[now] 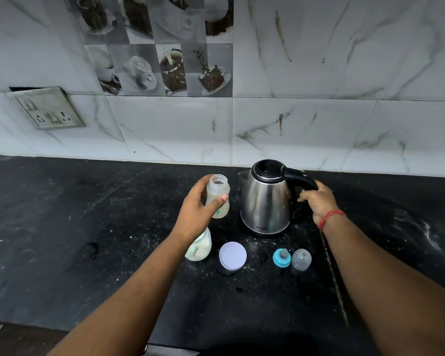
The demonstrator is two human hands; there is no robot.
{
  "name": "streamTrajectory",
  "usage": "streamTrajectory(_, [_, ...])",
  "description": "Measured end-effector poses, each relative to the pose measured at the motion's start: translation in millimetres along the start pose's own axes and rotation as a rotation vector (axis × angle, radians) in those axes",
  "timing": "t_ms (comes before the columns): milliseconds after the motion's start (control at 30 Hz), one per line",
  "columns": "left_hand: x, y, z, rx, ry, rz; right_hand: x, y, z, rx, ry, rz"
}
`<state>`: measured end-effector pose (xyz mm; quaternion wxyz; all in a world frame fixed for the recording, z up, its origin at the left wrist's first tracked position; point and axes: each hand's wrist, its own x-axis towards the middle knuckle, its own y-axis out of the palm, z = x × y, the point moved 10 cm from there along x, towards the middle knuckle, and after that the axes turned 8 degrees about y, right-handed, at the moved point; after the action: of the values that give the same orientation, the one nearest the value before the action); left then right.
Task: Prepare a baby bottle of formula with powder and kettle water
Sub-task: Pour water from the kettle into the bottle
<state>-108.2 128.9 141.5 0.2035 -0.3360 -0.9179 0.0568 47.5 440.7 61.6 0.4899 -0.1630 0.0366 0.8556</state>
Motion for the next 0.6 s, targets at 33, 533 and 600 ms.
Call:
streamTrajectory(33, [-0.1, 3.2, 1.1, -0.012, -0.003, 0.001, 1.7, -4.3, -5.1, -0.005, 0.011, -0.019])
streamTrajectory(533, [-4.9, 57.1, 4.0, -0.041, -0.001, 0.072, -26.3, -50.5, -42.1, -0.283, 0.002, -0.228])
streamTrajectory(600, [-6.9, 62.3, 5.0, -0.026, 0.0, 0.089, -35.7, -54.0, -51.8, -0.318, -0.046, -0.222])
